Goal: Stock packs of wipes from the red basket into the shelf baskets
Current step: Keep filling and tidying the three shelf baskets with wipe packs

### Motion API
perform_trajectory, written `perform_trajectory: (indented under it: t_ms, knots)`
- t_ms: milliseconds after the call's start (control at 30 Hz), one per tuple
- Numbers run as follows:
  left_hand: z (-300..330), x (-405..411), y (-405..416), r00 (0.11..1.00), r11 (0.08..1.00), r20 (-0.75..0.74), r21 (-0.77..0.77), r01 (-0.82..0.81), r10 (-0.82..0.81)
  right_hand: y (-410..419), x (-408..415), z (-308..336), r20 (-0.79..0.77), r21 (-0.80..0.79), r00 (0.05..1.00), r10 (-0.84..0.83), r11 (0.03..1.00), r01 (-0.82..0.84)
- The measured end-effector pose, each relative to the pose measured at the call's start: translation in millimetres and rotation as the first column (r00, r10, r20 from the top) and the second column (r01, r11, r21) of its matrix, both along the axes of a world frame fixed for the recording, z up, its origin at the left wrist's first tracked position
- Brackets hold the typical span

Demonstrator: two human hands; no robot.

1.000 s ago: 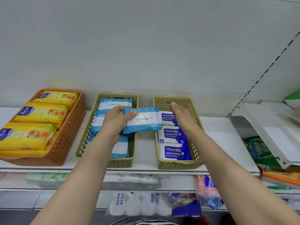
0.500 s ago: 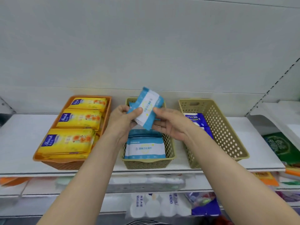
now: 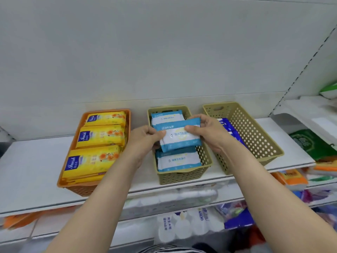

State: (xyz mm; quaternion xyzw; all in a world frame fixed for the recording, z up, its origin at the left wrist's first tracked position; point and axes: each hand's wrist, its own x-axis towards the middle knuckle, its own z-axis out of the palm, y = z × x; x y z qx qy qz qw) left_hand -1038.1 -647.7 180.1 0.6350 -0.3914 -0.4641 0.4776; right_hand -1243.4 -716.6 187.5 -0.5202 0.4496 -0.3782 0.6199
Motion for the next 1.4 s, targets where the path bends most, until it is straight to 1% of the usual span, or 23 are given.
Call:
perform_trajectory:
  t_ms: [33, 100, 167, 200, 233, 267, 300, 333, 367, 467, 567, 667, 767, 833, 933, 1000, 1033, 1167, 1233, 1267, 1300, 1333, 1400]
  knots:
    - [-3, 2, 1, 0.995, 1.0, 0.102, -0.011, -0.001, 0.002, 0, -4, -4, -0.027, -0.001, 1.0, -0.007, 1.0, 0.007]
    - [-6, 6, 3, 0.963, 0.998, 0.265, -0.057, -0.042, 0.055, 4, -10, -10, -0.119, 0.018, 0.99, 0.076, 0.997, -0.074]
    - [-7, 9, 3, 0.936, 0.993, 0.337, -0.099, -0.07, 0.1, 10, -11, -14, -0.218, 0.011, 0.964, 0.15, 0.989, -0.151]
    - [-8, 9, 3, 0.925, 0.992, 0.367, -0.111, -0.056, 0.094, 13, -9, -15, -0.313, -0.026, 0.937, 0.157, 0.985, -0.173]
    - [-9, 7, 4, 0.913, 0.992, 0.402, -0.122, -0.025, 0.072, 15, -7, -16, -0.445, -0.082, 0.885, 0.138, 0.978, -0.194]
    - [-10, 5, 5, 0.898, 0.991, 0.439, -0.13, 0.02, 0.039, 16, -4, -17, -0.589, -0.14, 0.802, 0.099, 0.965, -0.222]
    - [-11, 1, 5, 0.882, 0.989, 0.471, -0.129, 0.068, 0.0, 18, -1, -18, -0.698, -0.19, 0.714, 0.054, 0.947, -0.258]
    - [-13, -2, 4, 0.863, 0.988, 0.503, -0.113, 0.108, -0.037, 19, 2, -20, -0.757, -0.226, 0.654, 0.022, 0.929, -0.293]
    - [-15, -4, 3, 0.841, 0.986, 0.536, -0.089, 0.144, -0.074, 22, 5, -22, -0.779, -0.244, 0.627, 0.012, 0.916, -0.32]
    - [-23, -10, -1, 0.761, 0.978, 0.627, 0.005, 0.21, -0.167, 22, 8, -26, -0.825, -0.302, 0.564, 0.0, 0.845, -0.441]
    - [-26, -12, 1, 0.639, 0.961, 0.724, 0.13, 0.245, -0.261, 15, 2, -24, -0.842, -0.3, 0.538, 0.021, 0.812, -0.501]
    - [-28, -13, 4, 0.586, 0.952, 0.753, 0.194, 0.238, -0.3, 12, -2, -26, -0.854, -0.295, 0.518, 0.044, 0.78, -0.552]
    - [-28, -15, 5, 0.598, 0.956, 0.747, 0.198, 0.219, -0.291, 11, -4, -30, -0.869, -0.321, 0.494, 0.015, 0.743, -0.588]
    - [-27, -16, 6, 0.615, 0.958, 0.736, 0.192, 0.211, -0.283, 10, -7, -29, -0.876, -0.359, 0.482, -0.026, 0.701, -0.615]
    - [-29, -16, 6, 0.614, 0.954, 0.732, 0.198, 0.224, -0.296, 9, -11, -24, -0.906, -0.308, 0.423, 0.016, 0.66, -0.685]
    - [-29, -16, 6, 0.617, 0.944, 0.716, 0.223, 0.242, -0.327, 8, -11, -25, -0.928, -0.262, 0.371, 0.031, 0.652, -0.711]
    - [-28, -17, 6, 0.617, 0.94, 0.71, 0.235, 0.247, -0.339, 7, -11, -26, -0.933, -0.257, 0.359, 0.026, 0.652, -0.714]
    - [-27, -20, 3, 0.609, 0.936, 0.711, 0.262, 0.235, -0.352, 5, -10, -28, -0.938, -0.257, 0.347, 0.011, 0.648, -0.717]
    - [-27, -21, 4, 0.608, 0.938, 0.715, 0.25, 0.238, -0.345, 5, -10, -26, -0.943, -0.232, 0.331, 0.034, 0.646, -0.727]
    - [-27, -20, 4, 0.621, 0.945, 0.712, 0.226, 0.238, -0.327, 5, -10, -24, -0.942, -0.217, 0.33, 0.056, 0.65, -0.728]
    - [-27, -20, 6, 0.642, 0.955, 0.708, 0.186, 0.231, -0.294, 4, -11, -21, -0.934, -0.216, 0.349, 0.074, 0.662, -0.718]
    - [-28, -19, 6, 0.664, 0.969, 0.708, 0.13, 0.211, -0.239, 3, -10, -18, -0.918, -0.237, 0.388, 0.075, 0.68, -0.694]
    - [-29, -17, 5, 0.683, 0.989, 0.723, 0.008, 0.149, -0.109, 1, -7, -16, -0.882, -0.327, 0.472, 0.01, 0.707, -0.627]
